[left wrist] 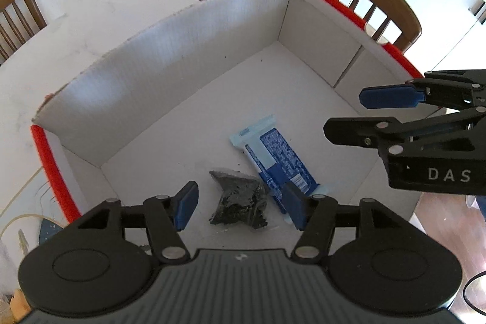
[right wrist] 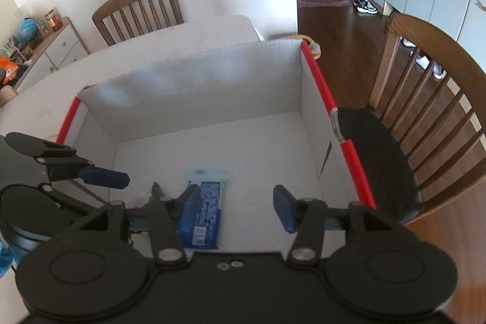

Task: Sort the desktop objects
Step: 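Open both grippers to drop the packets into the shoebox, then move both grippers back to the snack pile on the table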

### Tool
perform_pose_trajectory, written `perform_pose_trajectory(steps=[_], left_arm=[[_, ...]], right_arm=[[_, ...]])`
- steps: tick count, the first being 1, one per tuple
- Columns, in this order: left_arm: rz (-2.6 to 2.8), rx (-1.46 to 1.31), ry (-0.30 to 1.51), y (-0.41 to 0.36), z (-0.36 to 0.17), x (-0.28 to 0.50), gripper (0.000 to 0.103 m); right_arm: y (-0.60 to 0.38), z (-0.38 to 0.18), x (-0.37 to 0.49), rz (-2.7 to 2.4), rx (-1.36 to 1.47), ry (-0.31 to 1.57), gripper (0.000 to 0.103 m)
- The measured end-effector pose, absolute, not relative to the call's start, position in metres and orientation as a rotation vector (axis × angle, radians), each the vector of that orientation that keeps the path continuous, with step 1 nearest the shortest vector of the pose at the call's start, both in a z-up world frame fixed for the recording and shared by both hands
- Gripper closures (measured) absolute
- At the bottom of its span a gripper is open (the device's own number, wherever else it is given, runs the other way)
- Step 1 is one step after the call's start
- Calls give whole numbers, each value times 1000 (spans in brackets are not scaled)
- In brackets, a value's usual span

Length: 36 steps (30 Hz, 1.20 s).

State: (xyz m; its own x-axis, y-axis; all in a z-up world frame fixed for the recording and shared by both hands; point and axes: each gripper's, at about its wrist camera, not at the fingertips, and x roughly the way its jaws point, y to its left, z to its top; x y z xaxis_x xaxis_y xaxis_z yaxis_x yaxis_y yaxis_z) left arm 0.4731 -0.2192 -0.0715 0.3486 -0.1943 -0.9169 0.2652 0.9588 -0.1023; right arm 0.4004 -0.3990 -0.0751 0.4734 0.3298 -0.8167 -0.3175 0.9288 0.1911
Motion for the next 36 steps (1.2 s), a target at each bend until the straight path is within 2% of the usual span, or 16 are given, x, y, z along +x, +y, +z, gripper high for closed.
perform_pose_trajectory(steps=[5,16,19,22,26,32,36], left_arm=[[-318,61,1148,-218,-60,461,43],[-319,-17,1030,-212,-23,423,43],[-312,-32,993,-207,-13,410,42],[-297,-50,954,-200,-5,398,27],[-284,-74,899,-191,6,379,17],[-293,-147,824,-175,20,351,0],[-299,-147,780,-169,28,334,0]], right_arm=[[-399,-64,393,403,8,975,37],[-394,-44,370,426,2,927,36],[-392,-38,362,439,-9,906,30],[-390,-32,355,456,-9,889,24],[-386,-24,345,482,-11,859,18],[-380,-13,329,492,-20,813,16],[-382,-4,319,467,6,780,16]])
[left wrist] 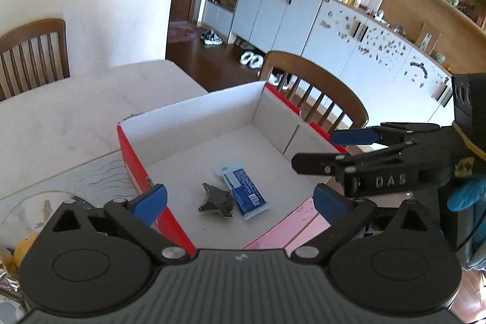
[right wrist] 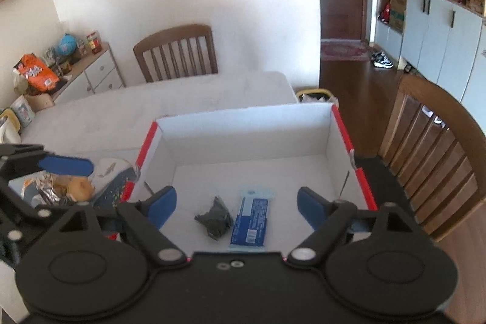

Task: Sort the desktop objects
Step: 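Move both grippers back to the snack pile on the table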

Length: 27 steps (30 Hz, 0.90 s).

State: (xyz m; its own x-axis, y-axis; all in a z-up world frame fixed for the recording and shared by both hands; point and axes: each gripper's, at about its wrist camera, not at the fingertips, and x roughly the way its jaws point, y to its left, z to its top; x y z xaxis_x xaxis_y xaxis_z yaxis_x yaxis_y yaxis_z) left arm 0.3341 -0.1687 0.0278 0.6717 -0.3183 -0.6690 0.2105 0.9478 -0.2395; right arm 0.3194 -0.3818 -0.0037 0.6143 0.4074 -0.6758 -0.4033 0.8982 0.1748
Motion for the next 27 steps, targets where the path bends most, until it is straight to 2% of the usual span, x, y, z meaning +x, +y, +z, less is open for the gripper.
perform_pose_trajectory(steps=[27], left_arm=[[-244,-172,688,-26,20,207,0]], right_arm=[[-240,-2,239,500,12,782,16]])
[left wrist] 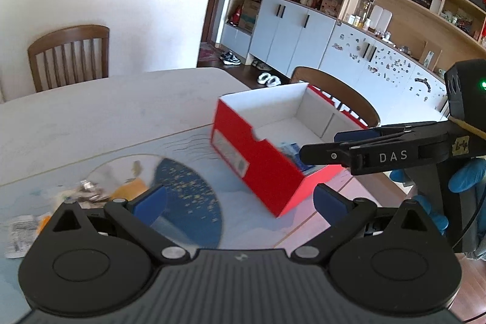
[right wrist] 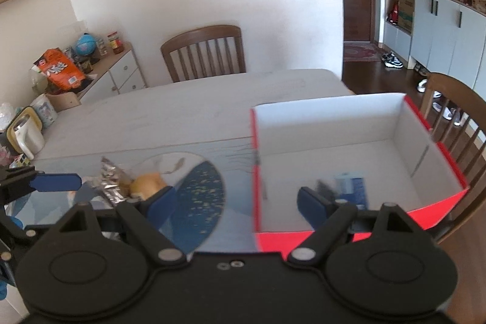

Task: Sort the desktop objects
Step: 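Move both grippers back to the snack pile on the table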

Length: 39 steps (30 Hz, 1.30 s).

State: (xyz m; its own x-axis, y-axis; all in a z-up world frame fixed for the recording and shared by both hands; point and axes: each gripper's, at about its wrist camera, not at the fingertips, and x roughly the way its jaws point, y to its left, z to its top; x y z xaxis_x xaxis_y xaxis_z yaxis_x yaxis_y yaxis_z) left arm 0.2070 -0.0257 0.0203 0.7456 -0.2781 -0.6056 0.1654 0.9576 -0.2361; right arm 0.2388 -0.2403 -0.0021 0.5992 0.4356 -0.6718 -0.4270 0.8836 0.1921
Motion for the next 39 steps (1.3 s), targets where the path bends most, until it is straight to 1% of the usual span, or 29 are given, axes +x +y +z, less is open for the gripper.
perform_pose_trajectory(steps=[12,21,29,33,39], left_arm=[[-153,-169,665,41,6,170,0],[-80,-123,642,72,-17,155,0],[-40,-87,666,86,-42,160,0],[-58,-18,663,85,-54,162,0],[-75,-1,659,89,-65,166,0]], right_arm=[[-176,-19,221,558,-49,820,16],[-137,-36,217,662,-117,816,17],[-116,-58,223,704,-157,860,19],[-108,-72,229,715,-173,887,20],[-100,-85,232,739,-195,915,22]])
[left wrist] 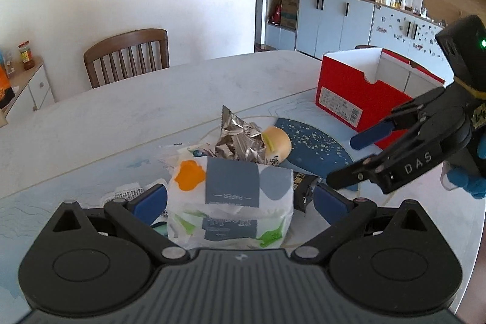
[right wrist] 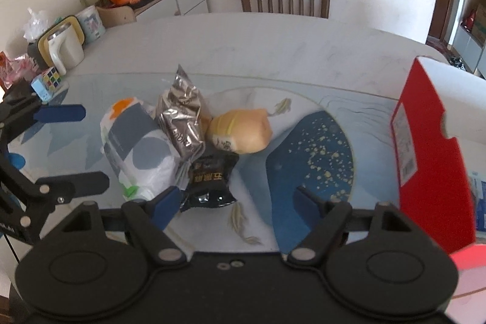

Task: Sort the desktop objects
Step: 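Move both grippers back to the snack pile on the table, then grasp the bread bag with left gripper while right gripper grasps black snack packet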

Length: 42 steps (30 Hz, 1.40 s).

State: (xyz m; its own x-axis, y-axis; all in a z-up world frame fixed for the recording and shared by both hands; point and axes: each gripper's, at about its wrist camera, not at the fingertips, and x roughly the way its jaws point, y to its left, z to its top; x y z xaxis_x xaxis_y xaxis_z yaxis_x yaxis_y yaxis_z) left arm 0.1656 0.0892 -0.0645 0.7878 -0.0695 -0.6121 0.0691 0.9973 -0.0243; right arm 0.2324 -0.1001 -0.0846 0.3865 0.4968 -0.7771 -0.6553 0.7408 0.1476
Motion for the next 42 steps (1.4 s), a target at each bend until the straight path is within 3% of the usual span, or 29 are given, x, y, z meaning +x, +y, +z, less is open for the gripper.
perform_pose_trajectory(steps=[34,42], left_arm=[[-102,-225,750,133,-104,202,1],[-90,-240,759,133,-105,201,12]], right_arm=[[-59,-124,249,780,-175,974,31],[-55,-127,249,777,-175,972,39]])
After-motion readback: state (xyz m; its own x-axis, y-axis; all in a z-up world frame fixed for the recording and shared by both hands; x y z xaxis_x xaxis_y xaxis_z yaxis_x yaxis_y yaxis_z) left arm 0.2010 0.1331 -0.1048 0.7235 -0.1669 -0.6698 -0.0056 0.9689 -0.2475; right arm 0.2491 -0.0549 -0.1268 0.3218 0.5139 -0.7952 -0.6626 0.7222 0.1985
